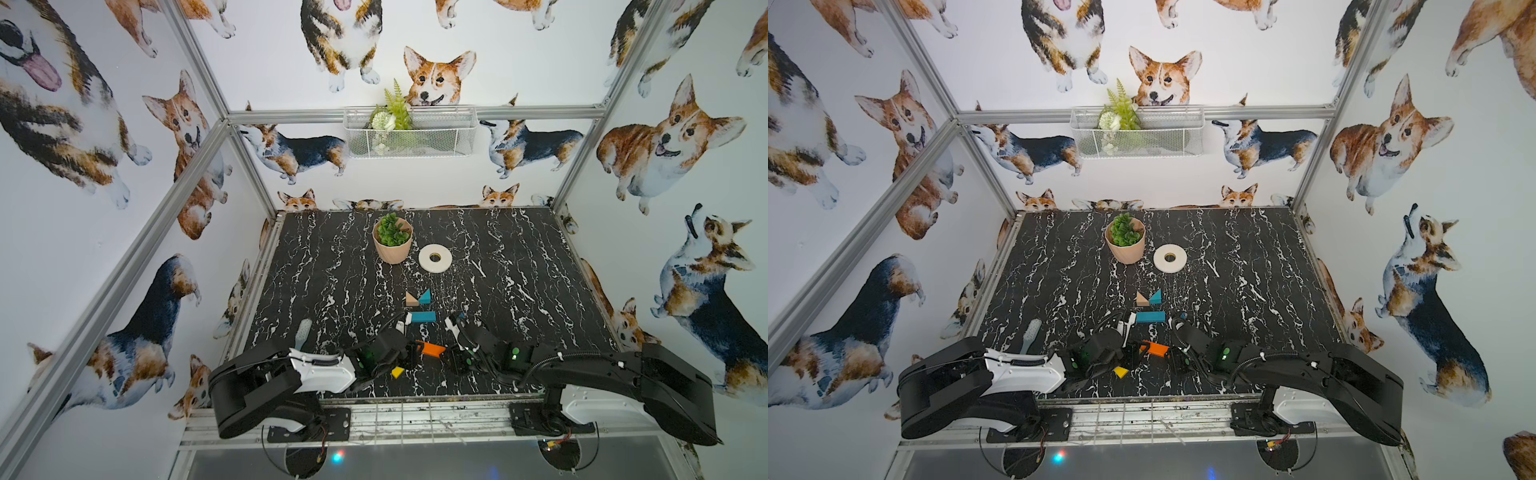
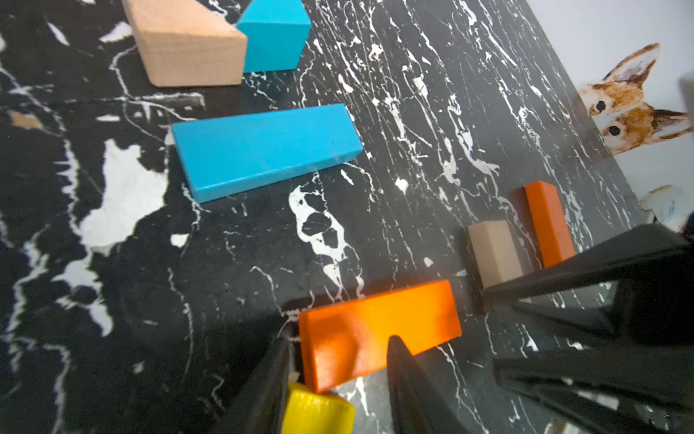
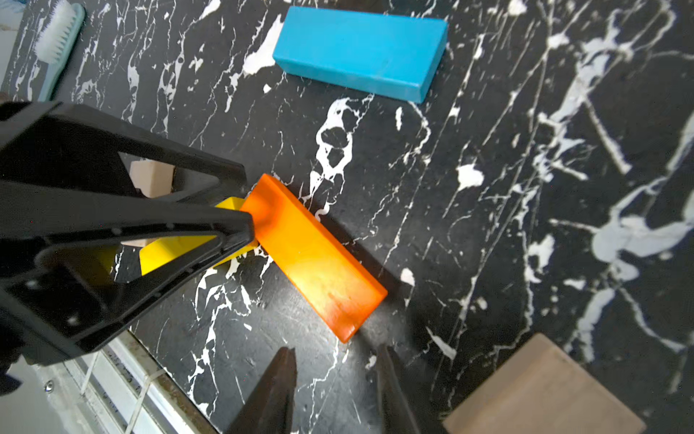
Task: Assemble a carrot with building blocks
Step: Assemble the building block at the center of the board.
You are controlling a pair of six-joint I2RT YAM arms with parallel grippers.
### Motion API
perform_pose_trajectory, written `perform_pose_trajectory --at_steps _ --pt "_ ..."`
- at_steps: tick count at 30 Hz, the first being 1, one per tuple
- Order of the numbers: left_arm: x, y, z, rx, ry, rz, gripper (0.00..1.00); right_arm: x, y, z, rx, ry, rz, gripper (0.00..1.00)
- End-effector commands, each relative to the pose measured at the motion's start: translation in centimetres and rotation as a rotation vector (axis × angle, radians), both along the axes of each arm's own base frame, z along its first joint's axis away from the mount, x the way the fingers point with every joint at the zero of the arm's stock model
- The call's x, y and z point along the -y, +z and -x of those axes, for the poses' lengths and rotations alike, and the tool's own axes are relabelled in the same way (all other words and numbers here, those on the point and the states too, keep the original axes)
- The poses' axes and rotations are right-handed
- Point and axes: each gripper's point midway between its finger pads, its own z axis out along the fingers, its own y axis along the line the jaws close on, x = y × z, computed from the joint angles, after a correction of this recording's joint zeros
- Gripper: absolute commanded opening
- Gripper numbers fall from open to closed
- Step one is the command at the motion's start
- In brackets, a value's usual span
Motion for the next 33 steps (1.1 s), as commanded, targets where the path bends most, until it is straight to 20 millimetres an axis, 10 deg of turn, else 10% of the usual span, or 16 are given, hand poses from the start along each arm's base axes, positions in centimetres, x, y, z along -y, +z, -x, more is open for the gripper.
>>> perform_pose_trajectory --at_steps 1,33 --pt "0.9 0.5 -0.2 0.019 -0.01 0.041 0.46 -0.2 -0.3 -0.1 -0.009 -0.03 -0.021 0.41" --pt "1.0 -0.6 -4.1 0.004 0.027 0.037 0.4 -4.1 -1.4 -6.2 -0.063 0.008 -0.02 0.4"
